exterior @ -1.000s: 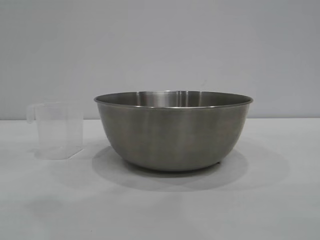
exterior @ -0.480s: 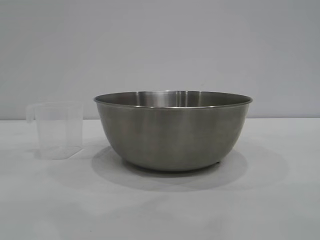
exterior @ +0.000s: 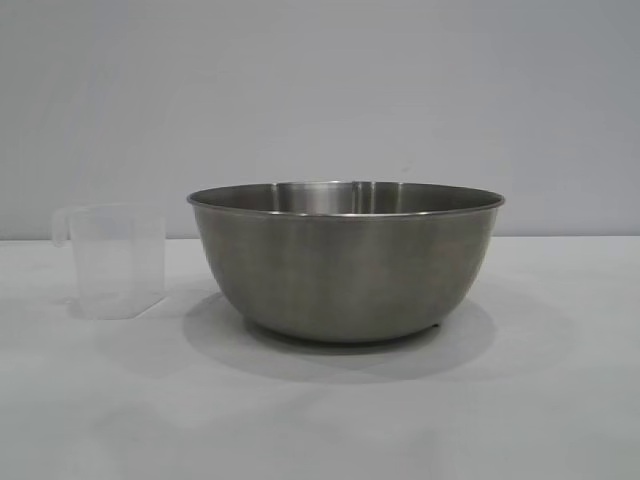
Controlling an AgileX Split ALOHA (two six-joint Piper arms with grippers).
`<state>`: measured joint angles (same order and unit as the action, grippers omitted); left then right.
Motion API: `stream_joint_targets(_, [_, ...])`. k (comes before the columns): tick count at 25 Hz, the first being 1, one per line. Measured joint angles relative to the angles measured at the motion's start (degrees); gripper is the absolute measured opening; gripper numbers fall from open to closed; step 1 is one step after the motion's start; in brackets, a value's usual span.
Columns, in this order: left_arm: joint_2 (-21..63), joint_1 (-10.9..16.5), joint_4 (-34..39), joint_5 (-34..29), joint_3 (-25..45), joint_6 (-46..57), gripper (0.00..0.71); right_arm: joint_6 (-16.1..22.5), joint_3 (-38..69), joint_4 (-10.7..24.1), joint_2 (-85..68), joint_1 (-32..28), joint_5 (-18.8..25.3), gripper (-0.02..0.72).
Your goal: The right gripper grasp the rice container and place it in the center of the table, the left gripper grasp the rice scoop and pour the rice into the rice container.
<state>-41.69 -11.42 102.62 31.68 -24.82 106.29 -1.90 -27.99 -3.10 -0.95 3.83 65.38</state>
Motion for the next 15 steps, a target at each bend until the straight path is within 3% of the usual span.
stream_joint_targets(15, [0.0,0.0,-1.0,-6.0,0.0,-0.3,0.347,0.0,0.0,0.0,0.0,0.0,0.0,0.216])
